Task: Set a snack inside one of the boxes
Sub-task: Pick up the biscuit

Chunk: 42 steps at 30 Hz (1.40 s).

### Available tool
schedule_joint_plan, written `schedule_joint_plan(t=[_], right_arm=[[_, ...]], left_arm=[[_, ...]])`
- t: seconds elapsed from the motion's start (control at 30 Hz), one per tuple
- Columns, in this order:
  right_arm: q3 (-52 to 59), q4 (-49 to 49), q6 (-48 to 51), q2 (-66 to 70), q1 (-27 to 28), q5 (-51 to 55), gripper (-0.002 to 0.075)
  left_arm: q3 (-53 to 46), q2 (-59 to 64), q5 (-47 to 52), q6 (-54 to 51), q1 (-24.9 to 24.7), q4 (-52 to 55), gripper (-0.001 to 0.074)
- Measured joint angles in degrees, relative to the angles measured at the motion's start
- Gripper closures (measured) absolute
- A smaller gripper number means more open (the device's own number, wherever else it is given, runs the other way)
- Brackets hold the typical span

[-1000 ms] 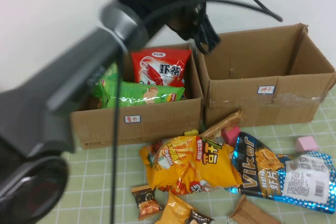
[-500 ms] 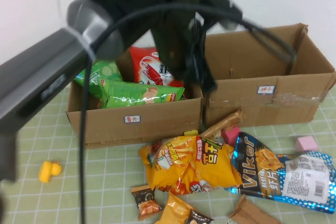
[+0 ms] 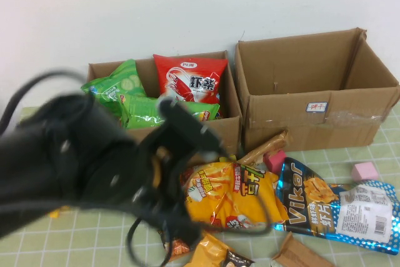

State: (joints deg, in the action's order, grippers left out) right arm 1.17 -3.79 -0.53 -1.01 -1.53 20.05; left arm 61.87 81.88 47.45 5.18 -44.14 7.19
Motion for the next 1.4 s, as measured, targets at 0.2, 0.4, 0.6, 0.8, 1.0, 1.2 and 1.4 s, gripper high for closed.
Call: schedule_joint_plan(t=[0.2,0.4,0.6,0.8,1.0,1.2,1.4], right_arm=[[0.0,0.0,0.0,0.0,0.0,0.0,0.0728],[0.0,0.0,0.0,0.0,0.0,0.0,0.0728],[0.0,0.0,0.0,0.0,0.0,0.0,0.0728],[0.0,0.0,0.0,0.0,0.0,0.0,0.0728],[0.0,0.0,0.0,0.0,0.0,0.0,0.0728],[0.0,0.0,0.0,0.0,0.0,0.0,0.0728],[0.0,0.0,0.0,0.0,0.0,0.0,0.0728]], left_arm=[[-8.3,-0.4,-1.7,1.9,0.0,0.5,0.0736],[-9.7,5.9,-4.9,0.0,4.5,-5.5,0.0654],[-9.7,15.4,-8.4,-4.1,11.2,-16.7,0.0283],[-8.5,23.8,-16.3,-4.3,13.3,-21.2,0.0138],[-3.4,31.1,-20.2,-4.0,13.3,-22.6,0.0154],[2.8,37.3,-20.5,0.6,13.3,-19.1,0.016],[5.5,39.5,-19.8,9.7,13.3,-10.9,0.016]])
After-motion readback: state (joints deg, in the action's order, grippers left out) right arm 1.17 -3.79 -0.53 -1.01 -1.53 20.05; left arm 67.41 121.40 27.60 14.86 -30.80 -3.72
